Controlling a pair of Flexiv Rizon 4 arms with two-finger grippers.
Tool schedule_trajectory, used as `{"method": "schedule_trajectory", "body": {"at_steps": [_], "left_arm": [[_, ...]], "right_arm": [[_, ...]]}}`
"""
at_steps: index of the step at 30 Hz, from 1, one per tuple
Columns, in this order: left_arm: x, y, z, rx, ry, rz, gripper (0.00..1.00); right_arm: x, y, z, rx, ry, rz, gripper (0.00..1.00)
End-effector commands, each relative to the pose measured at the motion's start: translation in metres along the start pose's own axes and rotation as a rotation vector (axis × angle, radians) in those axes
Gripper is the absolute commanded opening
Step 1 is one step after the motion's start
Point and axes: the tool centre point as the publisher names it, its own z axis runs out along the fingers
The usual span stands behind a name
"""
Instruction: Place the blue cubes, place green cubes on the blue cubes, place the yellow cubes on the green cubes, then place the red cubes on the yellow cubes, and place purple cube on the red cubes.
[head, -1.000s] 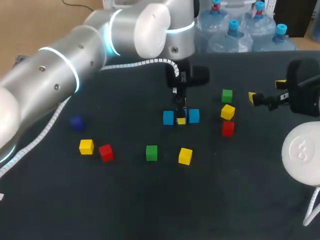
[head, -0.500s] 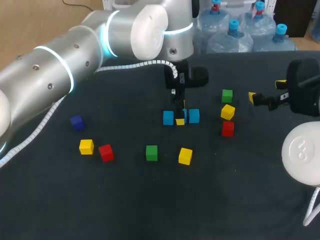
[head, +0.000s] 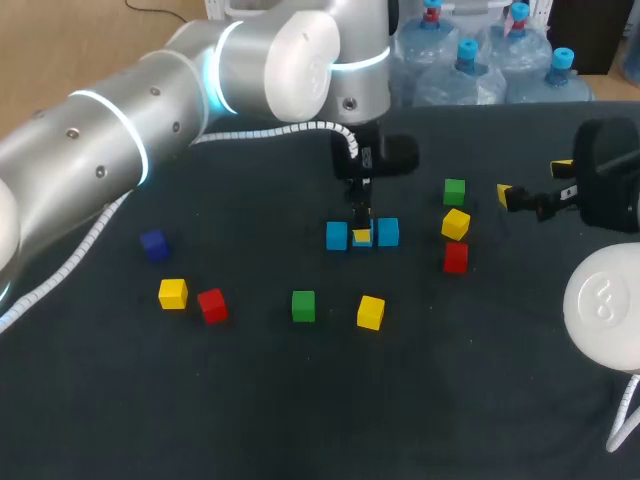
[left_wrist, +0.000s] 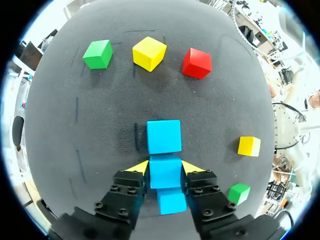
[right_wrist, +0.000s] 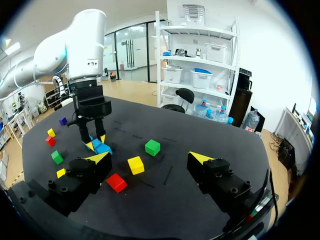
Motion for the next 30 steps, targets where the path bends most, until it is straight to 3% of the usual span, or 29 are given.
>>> {"method": "schedule_trajectory", "body": {"at_steps": [1, 30], "left_arm": [[0.0005, -0.0016, 0.0, -0.001, 0.003, -0.006, 0.0], [0.001, -0.0081, 0.0072, -0.003, -0.002, -0.046, 0.0]], "right_arm": [[-0.0001, -0.001, -0.0008, -0.004, 0.0, 0.0, 1.0], [-0.0001, -0.001, -0.0008, -0.004, 0.0, 0.0, 1.0]]}}
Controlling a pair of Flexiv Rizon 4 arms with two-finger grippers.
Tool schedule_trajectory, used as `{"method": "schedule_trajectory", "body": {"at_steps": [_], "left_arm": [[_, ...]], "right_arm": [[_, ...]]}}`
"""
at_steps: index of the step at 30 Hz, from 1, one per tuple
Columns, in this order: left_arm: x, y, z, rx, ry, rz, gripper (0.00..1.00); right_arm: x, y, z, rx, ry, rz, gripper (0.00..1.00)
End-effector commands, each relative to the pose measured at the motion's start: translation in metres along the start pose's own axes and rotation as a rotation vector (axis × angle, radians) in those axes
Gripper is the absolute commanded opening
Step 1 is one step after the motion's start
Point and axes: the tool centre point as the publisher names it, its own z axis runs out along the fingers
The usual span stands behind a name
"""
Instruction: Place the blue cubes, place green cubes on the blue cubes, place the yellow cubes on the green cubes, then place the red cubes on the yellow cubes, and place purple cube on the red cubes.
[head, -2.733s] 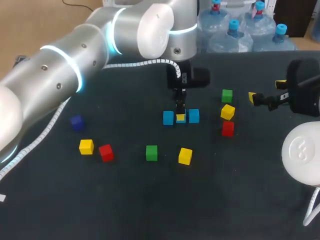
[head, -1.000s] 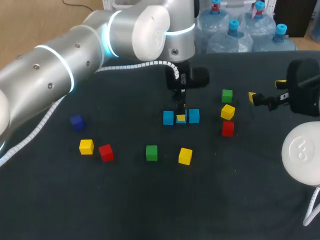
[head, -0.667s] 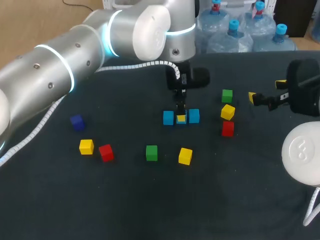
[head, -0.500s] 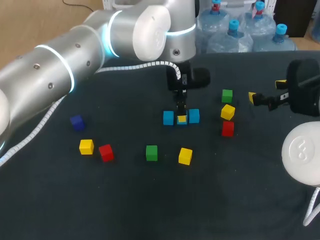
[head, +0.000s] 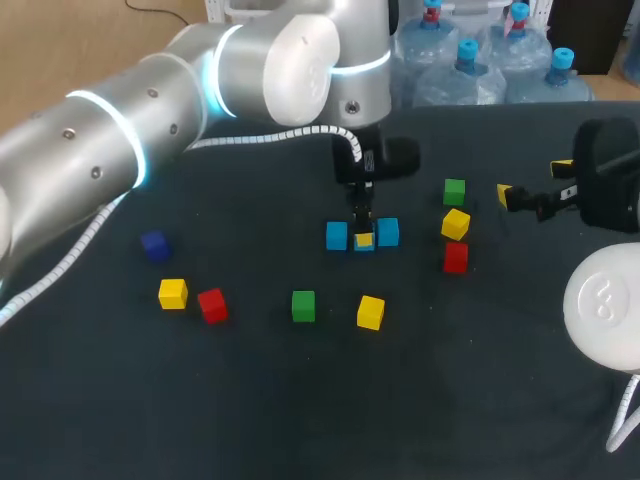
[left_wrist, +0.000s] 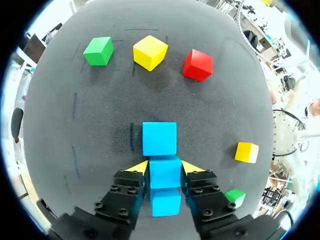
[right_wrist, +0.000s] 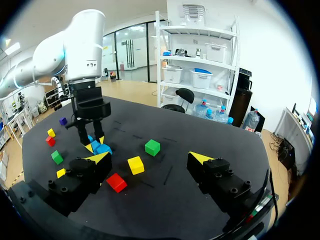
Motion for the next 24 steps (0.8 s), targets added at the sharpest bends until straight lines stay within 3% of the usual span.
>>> {"method": "schedule_trajectory", "body": {"at_steps": [1, 24], "left_arm": [[0.003, -0.001, 0.004, -0.008, 0.003, 0.006, 0.0], [0.002, 0.01, 0.003, -0.01, 0.015, 0.041, 0.0]], "right_arm": [[0.0, -0.001, -0.001, -0.004, 0.0, 0.0, 1.0], [0.0, -0.001, -0.001, -0.004, 0.0, 0.0, 1.0]]}}
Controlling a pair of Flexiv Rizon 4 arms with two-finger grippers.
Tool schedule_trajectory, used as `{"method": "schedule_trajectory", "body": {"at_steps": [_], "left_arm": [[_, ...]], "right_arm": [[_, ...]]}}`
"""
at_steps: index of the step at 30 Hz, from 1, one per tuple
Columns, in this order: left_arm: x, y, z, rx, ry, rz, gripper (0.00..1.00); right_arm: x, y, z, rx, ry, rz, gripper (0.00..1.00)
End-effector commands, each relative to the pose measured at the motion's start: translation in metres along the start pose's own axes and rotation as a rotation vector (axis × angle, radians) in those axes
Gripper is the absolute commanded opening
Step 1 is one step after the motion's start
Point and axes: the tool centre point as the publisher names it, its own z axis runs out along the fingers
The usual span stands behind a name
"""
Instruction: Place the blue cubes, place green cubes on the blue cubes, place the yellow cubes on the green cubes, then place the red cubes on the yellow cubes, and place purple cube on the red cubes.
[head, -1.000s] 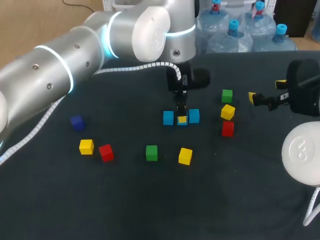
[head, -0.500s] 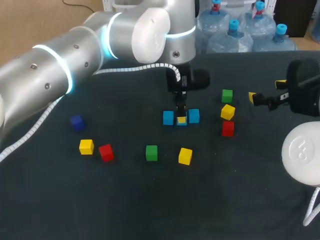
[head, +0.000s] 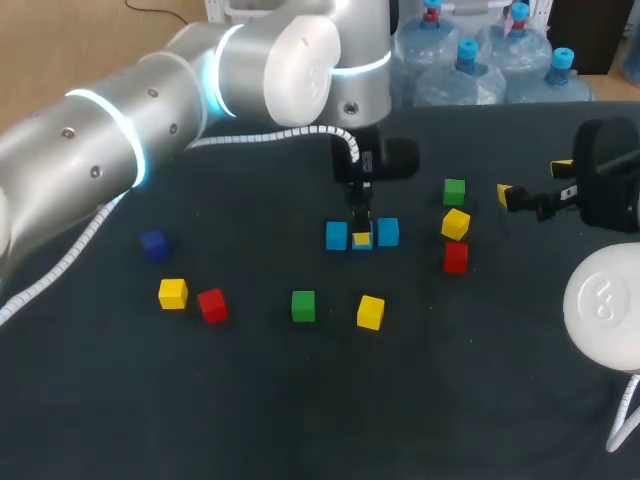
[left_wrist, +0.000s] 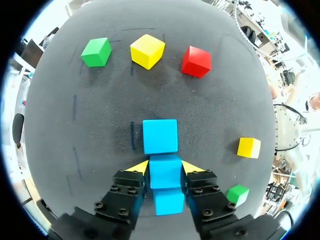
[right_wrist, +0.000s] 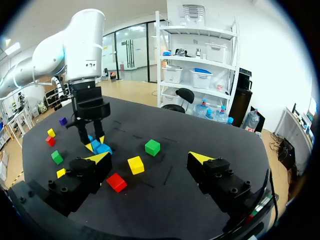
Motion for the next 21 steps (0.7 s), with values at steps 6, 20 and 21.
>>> {"method": "schedule_trajectory", "body": {"at_steps": [6, 20, 21], "left_arm": [[-0.0012, 0.0072, 0.0037, 0.004, 0.003, 0.011, 0.0], [-0.0027, 0.0069, 0.0052, 0.012, -0.003, 0.02, 0.0], [-0.0029, 0.0067, 0.0053, 0.012, -0.003, 0.02, 0.0]], "right_arm": [[-0.0001, -0.001, -0.0008, -0.004, 0.0, 0.0, 1.0], [-0.0001, -0.001, -0.0008, -0.004, 0.0, 0.0, 1.0], [-0.0001, -0.001, -0.0008, -0.004, 0.0, 0.0, 1.0]]}}
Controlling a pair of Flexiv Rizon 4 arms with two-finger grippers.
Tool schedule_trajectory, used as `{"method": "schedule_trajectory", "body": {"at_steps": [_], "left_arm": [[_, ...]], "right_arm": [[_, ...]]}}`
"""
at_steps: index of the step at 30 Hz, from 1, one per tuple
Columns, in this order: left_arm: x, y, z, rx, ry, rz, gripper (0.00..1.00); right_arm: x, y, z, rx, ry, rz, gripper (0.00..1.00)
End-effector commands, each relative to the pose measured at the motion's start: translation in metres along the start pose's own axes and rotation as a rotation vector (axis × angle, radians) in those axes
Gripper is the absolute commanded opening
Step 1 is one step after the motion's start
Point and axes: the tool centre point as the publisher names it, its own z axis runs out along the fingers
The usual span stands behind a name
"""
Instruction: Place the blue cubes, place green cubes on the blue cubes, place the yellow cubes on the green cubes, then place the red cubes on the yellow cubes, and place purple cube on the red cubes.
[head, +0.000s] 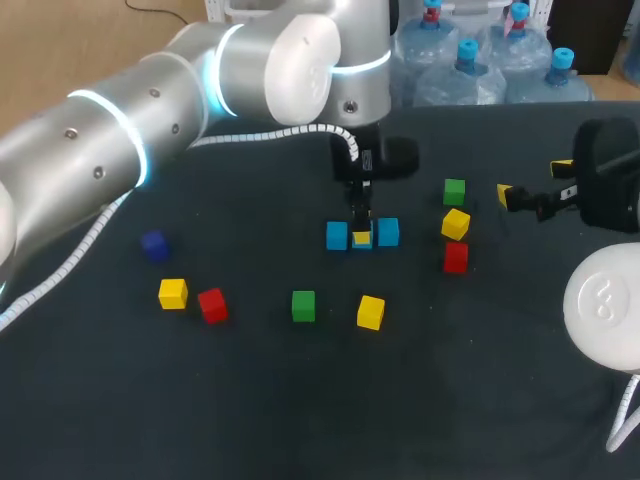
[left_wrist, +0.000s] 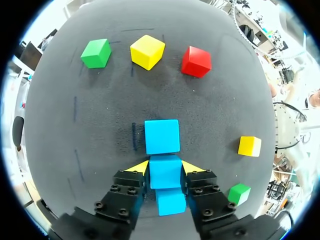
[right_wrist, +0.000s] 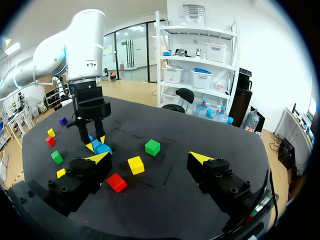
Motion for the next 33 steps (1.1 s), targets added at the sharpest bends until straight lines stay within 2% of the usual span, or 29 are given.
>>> {"method": "schedule_trajectory", "body": {"at_steps": [1, 2, 3, 4, 5, 6, 14, 20, 33], "left_arm": [[-0.002, 0.005, 0.005, 0.008, 0.003, 0.002, 0.07], [-0.002, 0.004, 0.005, 0.009, 0.003, 0.003, 0.28], [-0.003, 0.004, 0.005, 0.009, 0.002, 0.005, 0.33], [-0.003, 0.004, 0.005, 0.012, 0.004, 0.011, 0.33], [-0.004, 0.003, 0.005, 0.013, 0.005, 0.014, 0.48], [-0.004, 0.003, 0.005, 0.013, 0.005, 0.009, 1.0], [-0.006, 0.001, 0.001, -0.001, -0.019, 0.008, 1.0], [-0.004, 0.0, -0.022, -0.072, -0.042, 0.004, 1.0], [0.024, -0.002, -0.057, -0.193, -0.037, -0.061, 1.0]], "right_arm": [[0.0, -0.001, -0.001, -0.004, 0.0, 0.0, 1.0], [0.0, -0.001, -0.001, -0.004, 0.0, 0.0, 1.0], [0.0, -0.001, -0.001, -0.004, 0.0, 0.0, 1.0], [0.0, -0.001, -0.001, -0.004, 0.0, 0.0, 1.0], [0.0, -0.001, -0.001, -0.004, 0.0, 0.0, 1.0], [0.0, -0.001, -0.001, -0.004, 0.0, 0.0, 1.0], [0.0, -0.001, -0.001, -0.004, 0.0, 0.0, 1.0], [0.0, -0.001, -0.001, -0.004, 0.0, 0.0, 1.0], [0.0, -0.001, -0.001, -0.004, 0.0, 0.0, 1.0]]}}
